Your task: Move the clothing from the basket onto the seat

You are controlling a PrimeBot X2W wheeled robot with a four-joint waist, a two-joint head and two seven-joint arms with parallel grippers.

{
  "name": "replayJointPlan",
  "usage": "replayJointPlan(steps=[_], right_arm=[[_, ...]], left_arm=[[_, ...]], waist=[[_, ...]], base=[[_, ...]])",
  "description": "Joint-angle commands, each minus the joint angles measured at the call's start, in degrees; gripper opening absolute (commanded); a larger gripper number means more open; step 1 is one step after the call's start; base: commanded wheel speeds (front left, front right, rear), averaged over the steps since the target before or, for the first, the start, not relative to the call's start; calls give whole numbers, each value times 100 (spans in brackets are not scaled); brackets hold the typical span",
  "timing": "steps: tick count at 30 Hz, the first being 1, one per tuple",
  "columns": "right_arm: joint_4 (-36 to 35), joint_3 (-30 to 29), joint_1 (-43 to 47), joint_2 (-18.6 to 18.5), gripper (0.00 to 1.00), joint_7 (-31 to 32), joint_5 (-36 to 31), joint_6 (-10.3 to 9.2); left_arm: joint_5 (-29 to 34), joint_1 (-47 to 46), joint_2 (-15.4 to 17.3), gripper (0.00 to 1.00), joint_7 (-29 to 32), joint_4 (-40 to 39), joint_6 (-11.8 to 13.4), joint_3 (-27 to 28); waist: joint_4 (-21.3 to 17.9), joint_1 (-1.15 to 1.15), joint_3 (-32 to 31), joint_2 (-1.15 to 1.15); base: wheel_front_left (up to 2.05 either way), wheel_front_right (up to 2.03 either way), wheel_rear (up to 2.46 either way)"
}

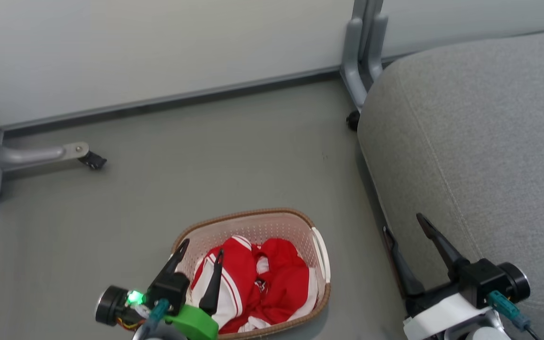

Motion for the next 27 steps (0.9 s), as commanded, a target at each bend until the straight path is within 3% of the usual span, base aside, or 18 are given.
replayJointPlan(steps=[1, 6, 15, 27], right_arm=[[-33, -14, -188, -50, 100, -28, -47, 0], [-117, -74, -690, -75, 100, -28, -67, 0], [-249, -121, -1352, -32, 100, -28, -105, -1], [-310, -78, -1846, 87, 100, -28, -44, -1]], left_arm=[[-24, -397, 42, 100, 3, 256, -77, -46], [25, -1567, 134, 100, 2, 1404, -251, -329], [-73, -3576, 149, 100, 286, 3387, -304, -1249], [-730, -5178, 413, 100, 1180, 4567, -299, -2579]], waist=[[-78, 0, 1038, 0], [-155, 0, 1867, 0], [-327, 0, 3153, 0], [-580, 0, 4129, 0]], base=[[0, 0, 0], [0, 0, 0], [0, 0, 0], [0, 0, 0]])
